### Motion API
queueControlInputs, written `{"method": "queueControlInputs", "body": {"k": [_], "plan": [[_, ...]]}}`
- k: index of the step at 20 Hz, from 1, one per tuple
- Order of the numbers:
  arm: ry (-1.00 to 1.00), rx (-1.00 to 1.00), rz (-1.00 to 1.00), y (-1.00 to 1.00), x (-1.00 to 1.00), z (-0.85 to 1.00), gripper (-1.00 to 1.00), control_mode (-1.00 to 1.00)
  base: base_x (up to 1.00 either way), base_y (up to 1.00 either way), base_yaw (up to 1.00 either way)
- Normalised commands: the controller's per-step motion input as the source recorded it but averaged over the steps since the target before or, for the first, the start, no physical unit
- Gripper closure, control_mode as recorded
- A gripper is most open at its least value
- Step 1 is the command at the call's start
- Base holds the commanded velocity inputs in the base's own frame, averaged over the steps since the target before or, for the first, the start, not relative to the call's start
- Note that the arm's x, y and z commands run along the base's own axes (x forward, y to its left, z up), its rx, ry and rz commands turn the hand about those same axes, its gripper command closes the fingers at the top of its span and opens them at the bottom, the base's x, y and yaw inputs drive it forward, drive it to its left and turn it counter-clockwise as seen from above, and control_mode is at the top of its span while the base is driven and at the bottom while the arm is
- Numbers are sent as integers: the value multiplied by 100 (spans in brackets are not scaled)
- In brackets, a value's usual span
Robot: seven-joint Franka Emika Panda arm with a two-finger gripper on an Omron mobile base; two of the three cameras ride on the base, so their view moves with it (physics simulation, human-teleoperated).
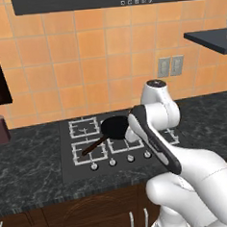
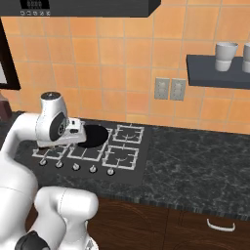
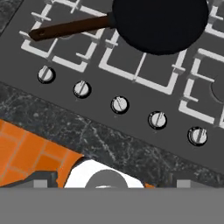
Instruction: Turn off the center burner of the stove.
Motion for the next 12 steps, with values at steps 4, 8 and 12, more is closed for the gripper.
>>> {"method": "queueControlInputs", "body": {"k": [4, 8, 12], "plan": [[0, -3, 11, 23, 8, -69, -100, -100, 0, 0, 0], [0, 0, 9, 13, 6, -65, -100, -100, 0, 0, 0], [0, 0, 2, 1, 20, -51, -100, -100, 0, 0, 0]]}}
